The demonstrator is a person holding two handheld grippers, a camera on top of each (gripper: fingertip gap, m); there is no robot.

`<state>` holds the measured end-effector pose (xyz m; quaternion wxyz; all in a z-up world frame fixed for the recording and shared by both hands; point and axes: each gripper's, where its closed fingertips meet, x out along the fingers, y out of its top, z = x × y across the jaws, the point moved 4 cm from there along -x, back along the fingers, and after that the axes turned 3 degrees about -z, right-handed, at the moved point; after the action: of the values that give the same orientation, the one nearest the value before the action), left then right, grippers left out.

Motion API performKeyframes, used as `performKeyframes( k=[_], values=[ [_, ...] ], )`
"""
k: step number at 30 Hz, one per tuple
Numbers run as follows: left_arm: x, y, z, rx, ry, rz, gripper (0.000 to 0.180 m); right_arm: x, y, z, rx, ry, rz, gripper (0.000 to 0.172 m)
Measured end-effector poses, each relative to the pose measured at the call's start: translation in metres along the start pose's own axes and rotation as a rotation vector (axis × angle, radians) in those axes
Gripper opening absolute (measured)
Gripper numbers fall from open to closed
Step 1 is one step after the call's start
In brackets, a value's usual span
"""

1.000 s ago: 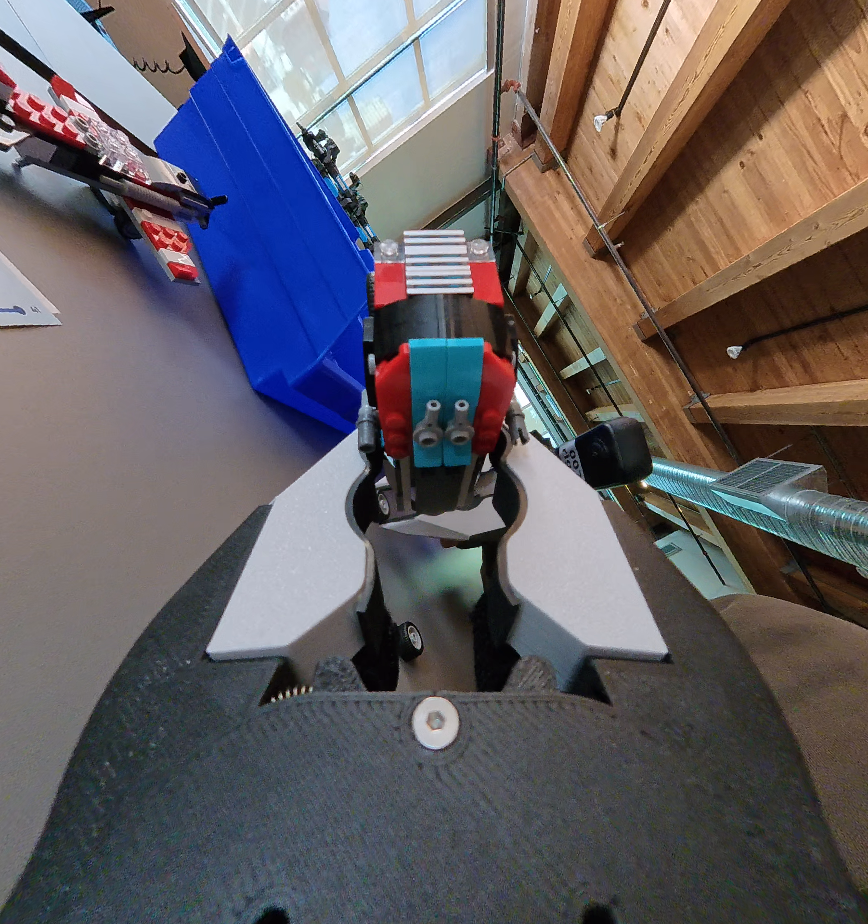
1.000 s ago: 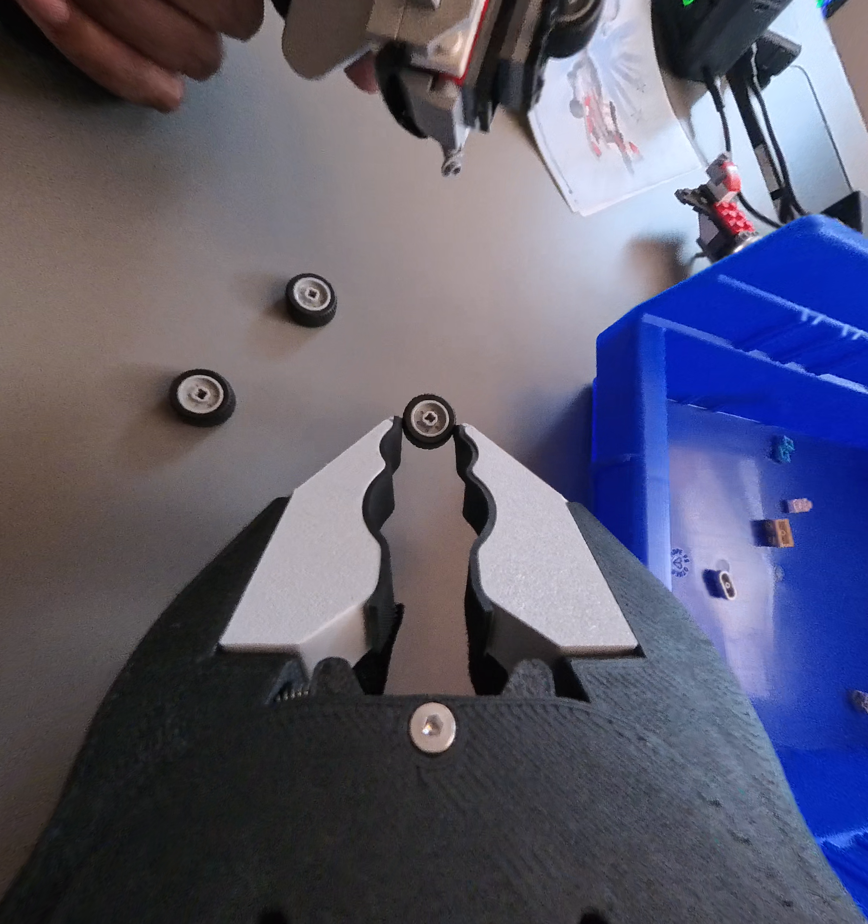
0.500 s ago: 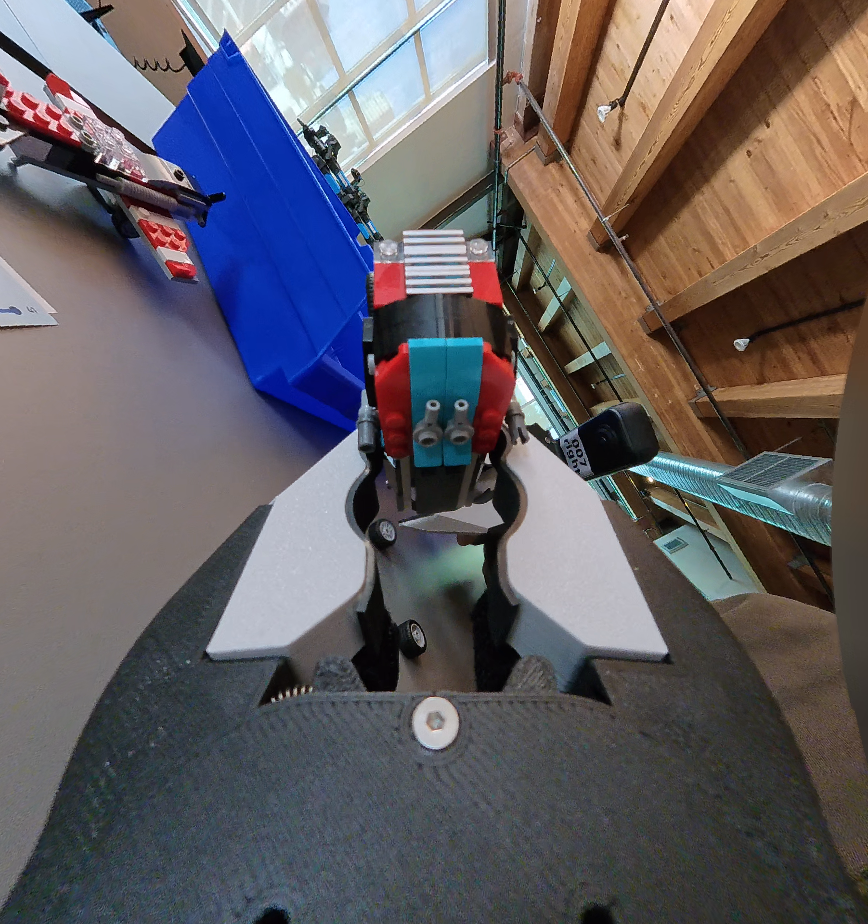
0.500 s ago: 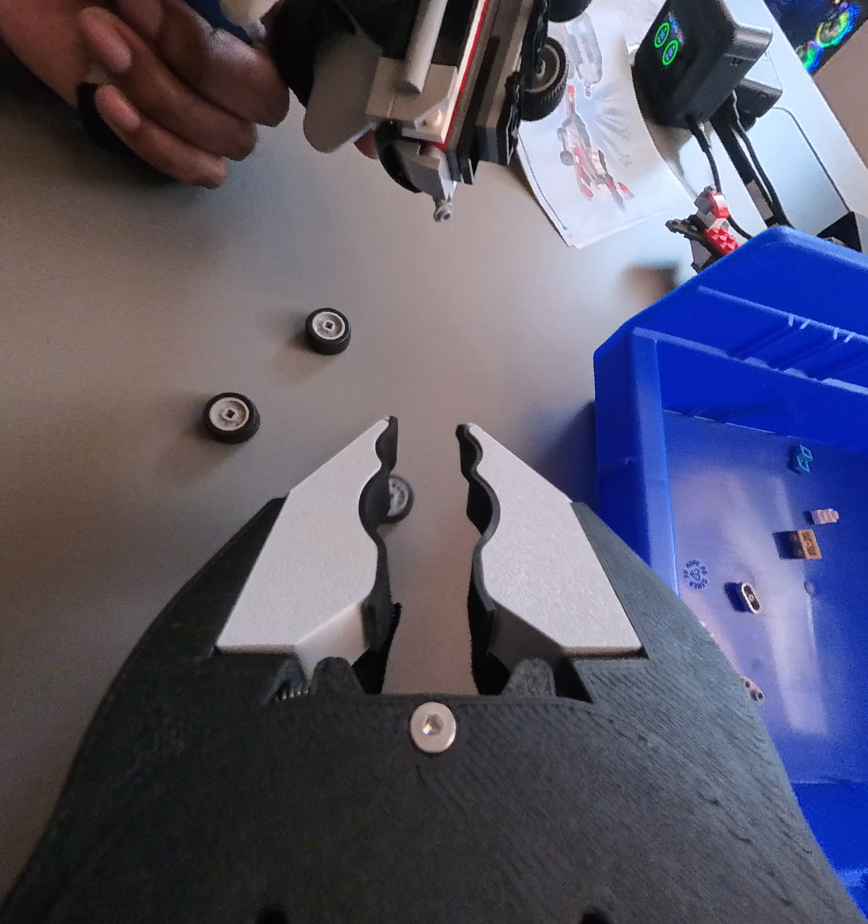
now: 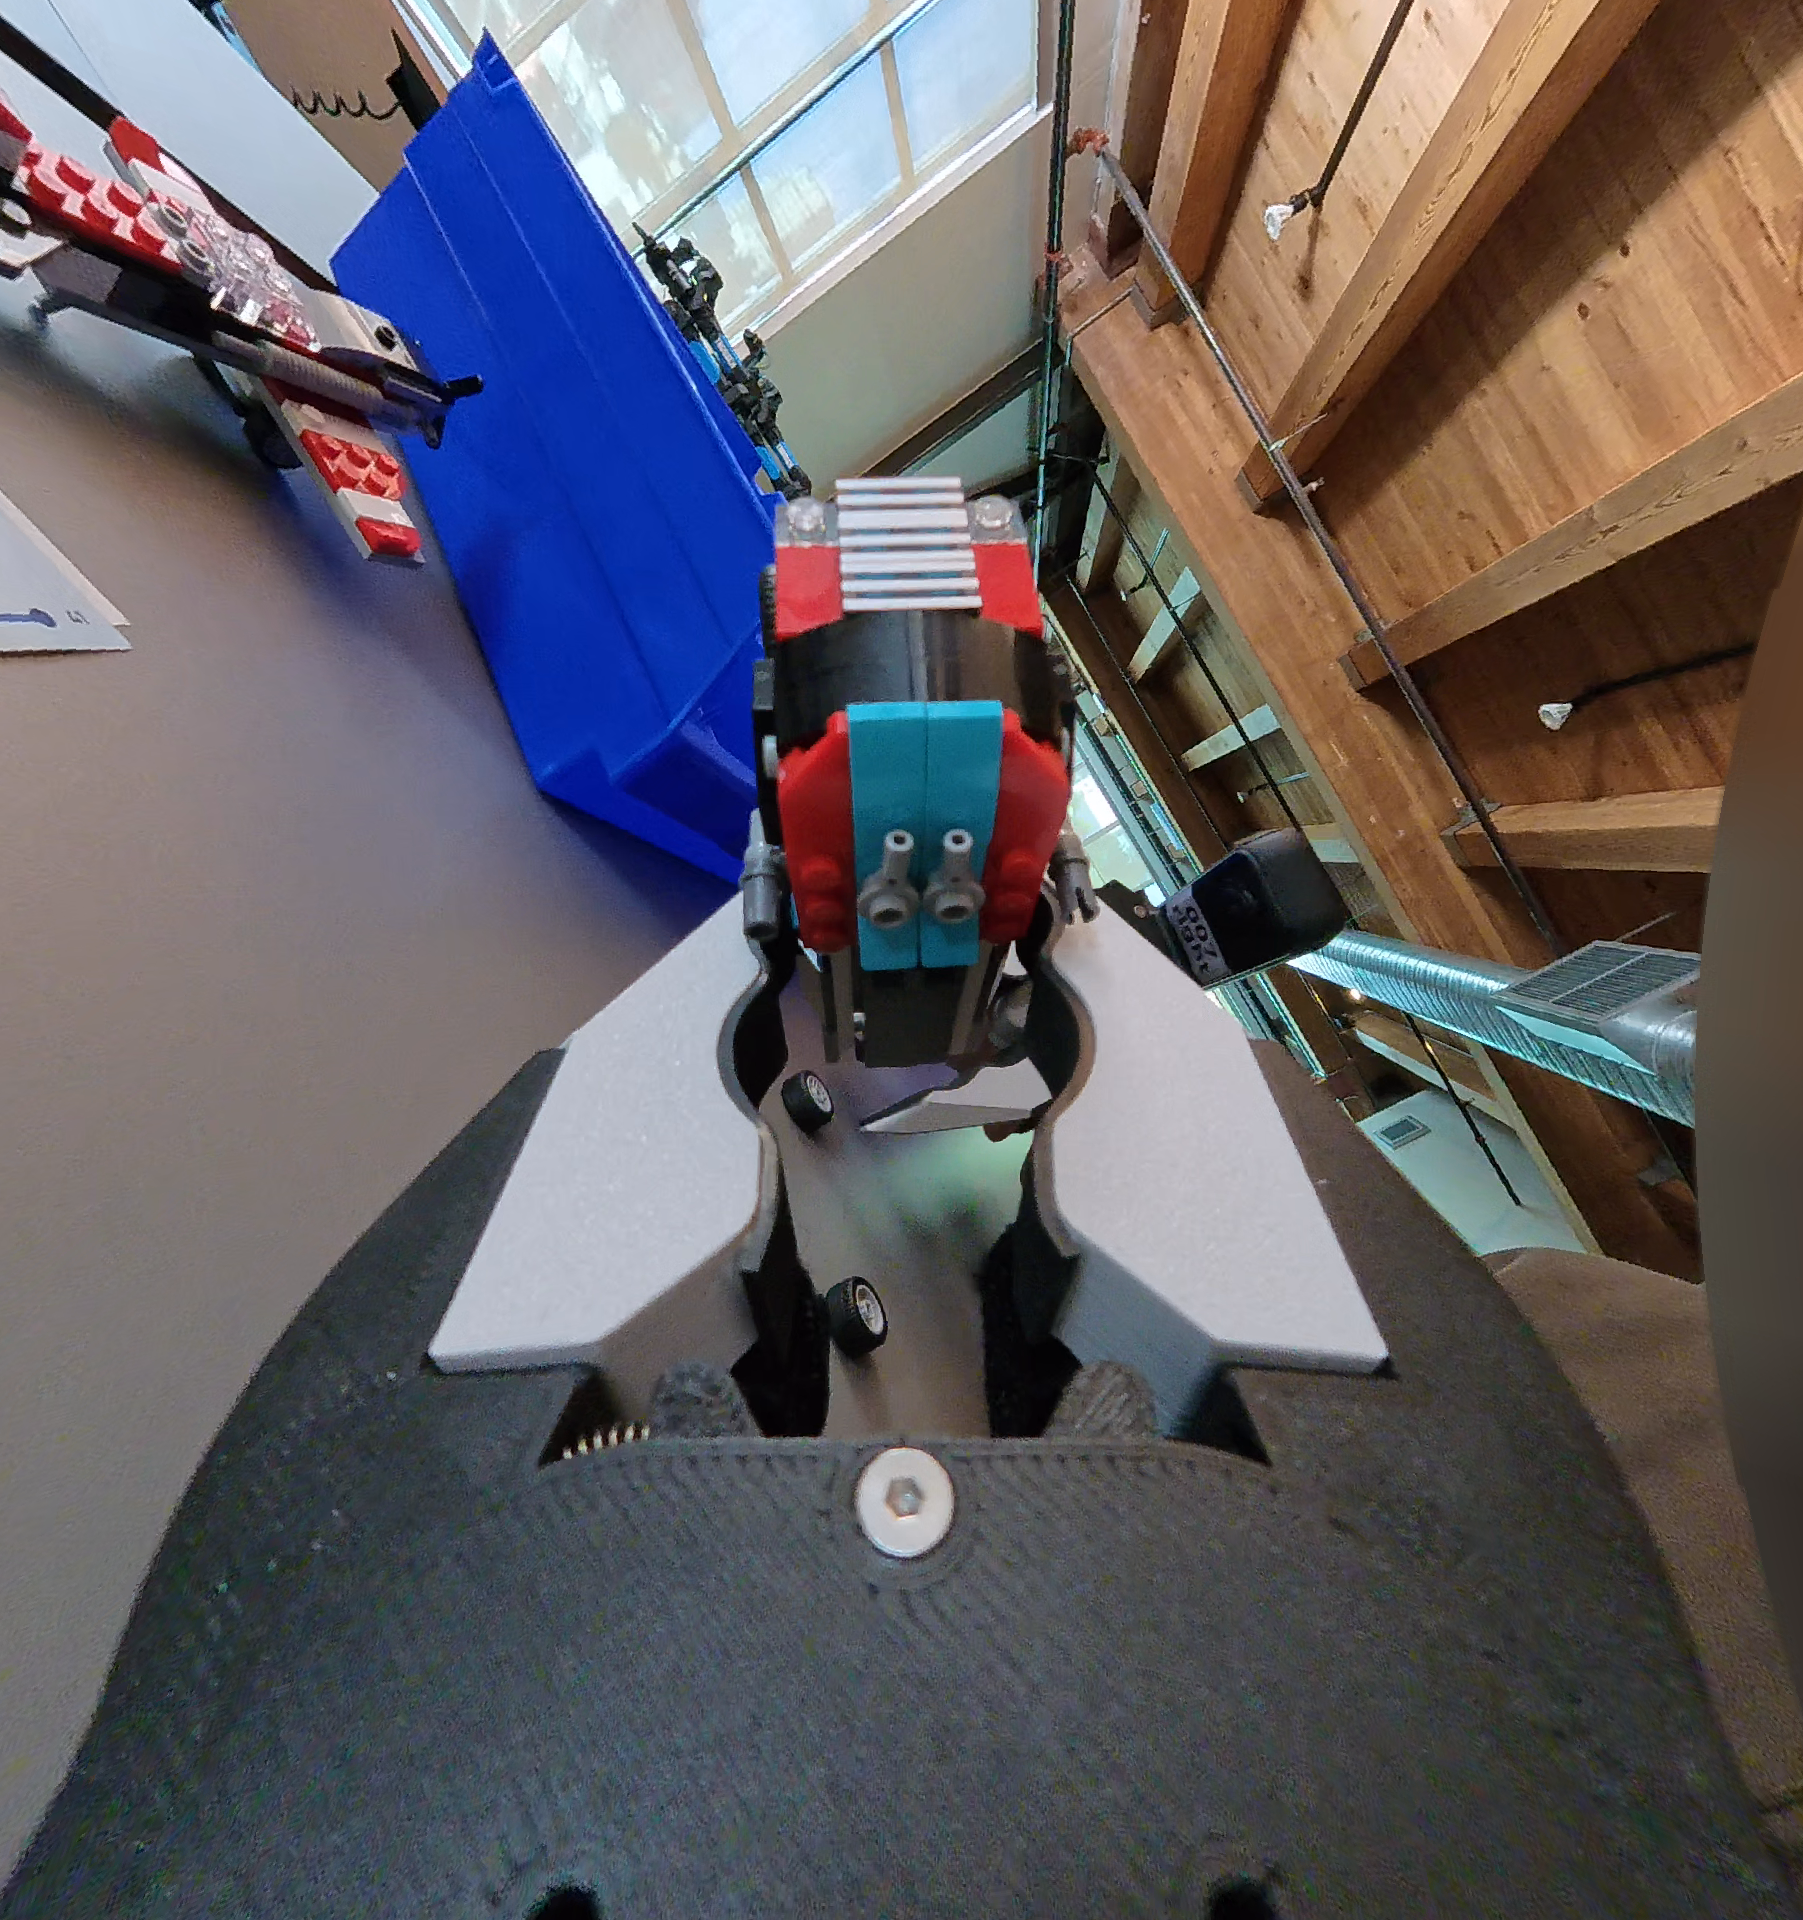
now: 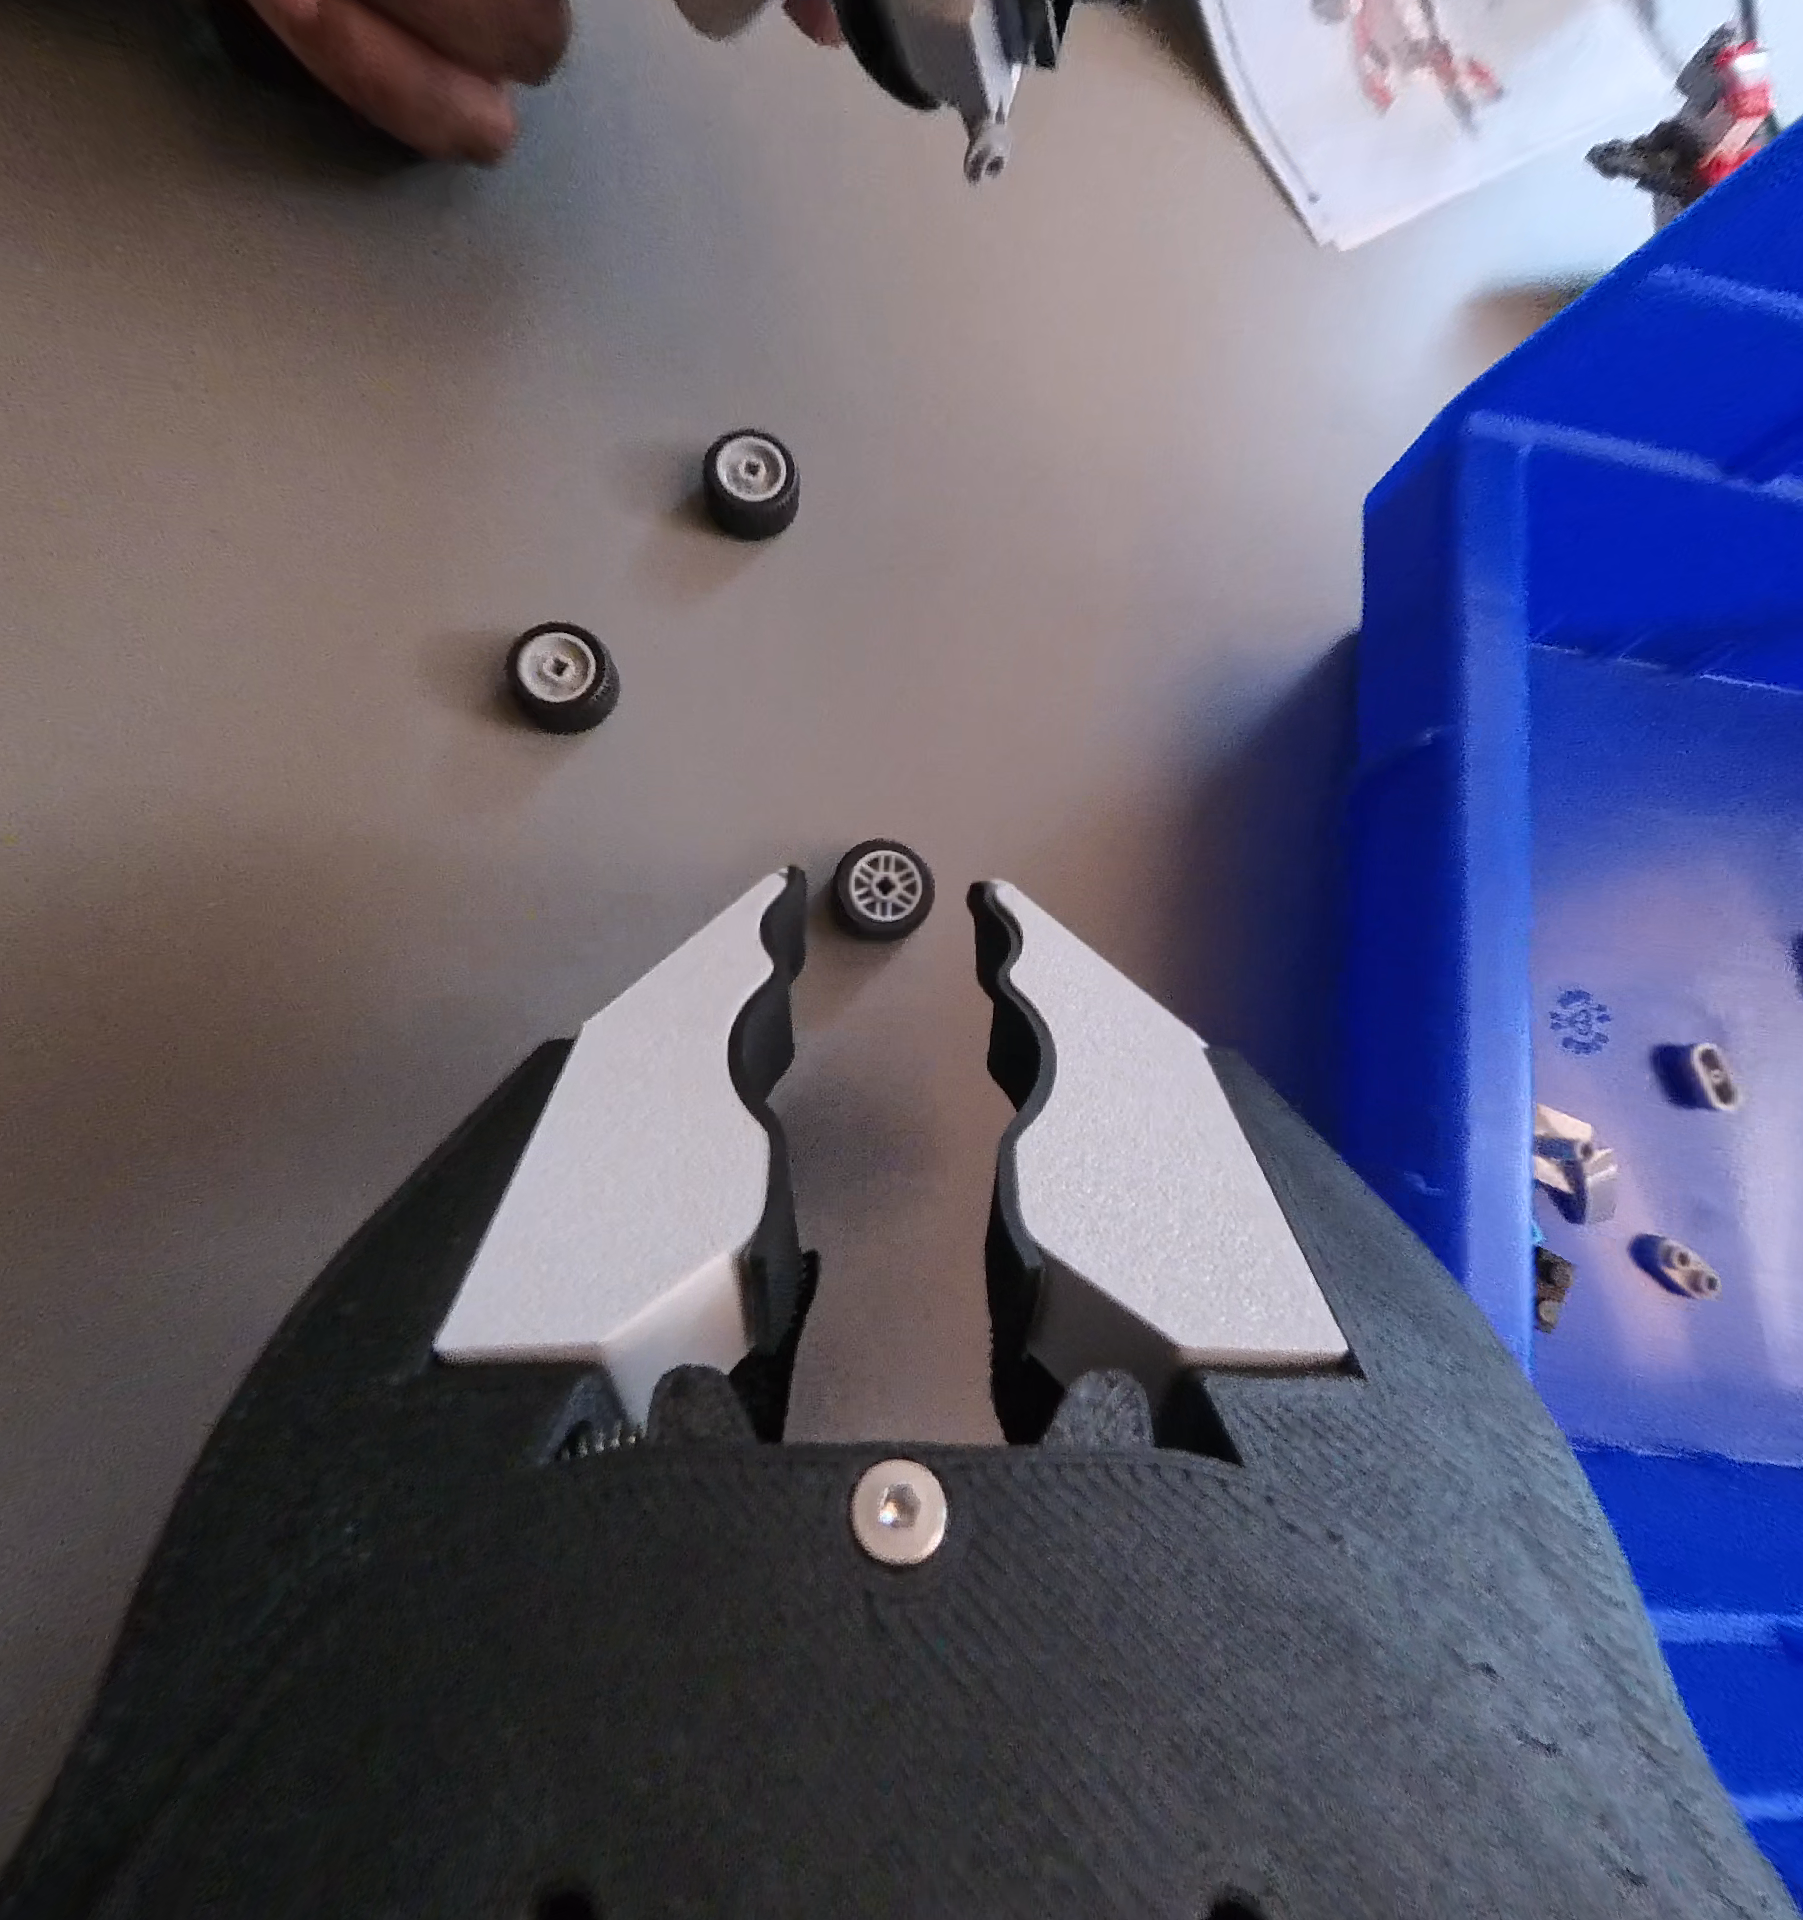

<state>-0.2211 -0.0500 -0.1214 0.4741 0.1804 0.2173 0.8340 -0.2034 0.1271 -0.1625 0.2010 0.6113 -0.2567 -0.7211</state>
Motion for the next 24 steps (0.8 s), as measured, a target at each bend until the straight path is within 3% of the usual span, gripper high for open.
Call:
performKeyframes(
  k=[13, 17, 24],
  values=[
    [0.0, -0.013, -0.004, -0.159, 0.002, -0.05, 0.045, 0.013, 0.001, 0.001, 0.024, 0.011, -0.003, 0.021],
    [0.001, -0.018, -0.004, -0.228, -0.015, -0.064, 0.045, 0.003, 0.029, 0.011, 0.044, -0.032, 0.144, 0.021],
    [0.0, -0.017, -0.006, -0.276, -0.034, -0.051, 0.046, -0.024, 0.107, 0.027, -0.006, -0.031, 0.385, 0.021]
  ],
)
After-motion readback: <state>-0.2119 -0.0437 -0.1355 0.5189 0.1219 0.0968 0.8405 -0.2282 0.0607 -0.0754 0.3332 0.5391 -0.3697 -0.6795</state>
